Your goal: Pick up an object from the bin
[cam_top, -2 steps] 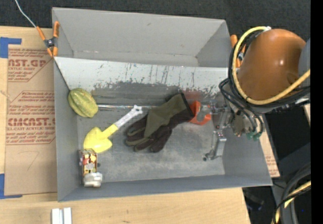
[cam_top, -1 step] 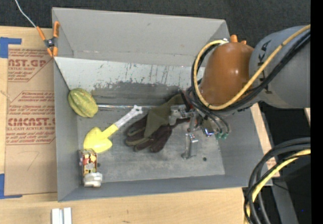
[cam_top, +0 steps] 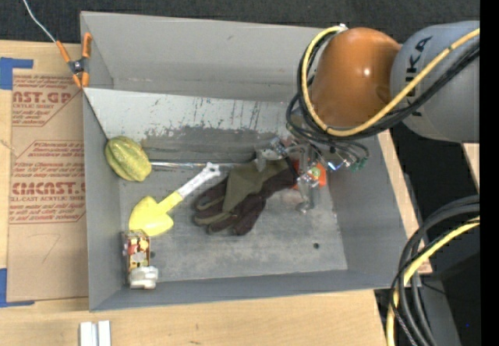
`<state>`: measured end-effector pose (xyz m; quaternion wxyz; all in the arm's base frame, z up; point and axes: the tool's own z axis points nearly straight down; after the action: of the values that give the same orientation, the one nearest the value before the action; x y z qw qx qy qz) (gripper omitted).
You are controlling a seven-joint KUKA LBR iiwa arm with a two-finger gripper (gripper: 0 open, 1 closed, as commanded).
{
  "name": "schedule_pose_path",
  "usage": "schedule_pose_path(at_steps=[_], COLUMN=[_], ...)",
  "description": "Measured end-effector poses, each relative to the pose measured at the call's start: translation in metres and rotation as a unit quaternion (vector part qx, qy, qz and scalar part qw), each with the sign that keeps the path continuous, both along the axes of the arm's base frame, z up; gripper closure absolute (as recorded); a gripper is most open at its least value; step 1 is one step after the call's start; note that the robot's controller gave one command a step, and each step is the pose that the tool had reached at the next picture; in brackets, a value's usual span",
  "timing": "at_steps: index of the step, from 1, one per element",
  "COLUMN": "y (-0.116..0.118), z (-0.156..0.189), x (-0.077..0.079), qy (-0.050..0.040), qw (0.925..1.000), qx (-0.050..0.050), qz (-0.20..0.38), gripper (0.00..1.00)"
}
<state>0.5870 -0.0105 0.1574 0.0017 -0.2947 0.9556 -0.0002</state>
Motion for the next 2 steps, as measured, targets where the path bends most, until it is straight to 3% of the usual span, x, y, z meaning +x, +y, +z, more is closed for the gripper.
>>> schedule_pose_path(at_steps=[1,2], y=[0.006,-0.006], z=[-0.03,-0.089], x=[-0.016,0.007], qy=[0.0012,-0.0012], qw=[0.9968,0.9979], qx=[0.001,0.0], qz=[-0.08,0.064], gripper=[0.0,0.0])
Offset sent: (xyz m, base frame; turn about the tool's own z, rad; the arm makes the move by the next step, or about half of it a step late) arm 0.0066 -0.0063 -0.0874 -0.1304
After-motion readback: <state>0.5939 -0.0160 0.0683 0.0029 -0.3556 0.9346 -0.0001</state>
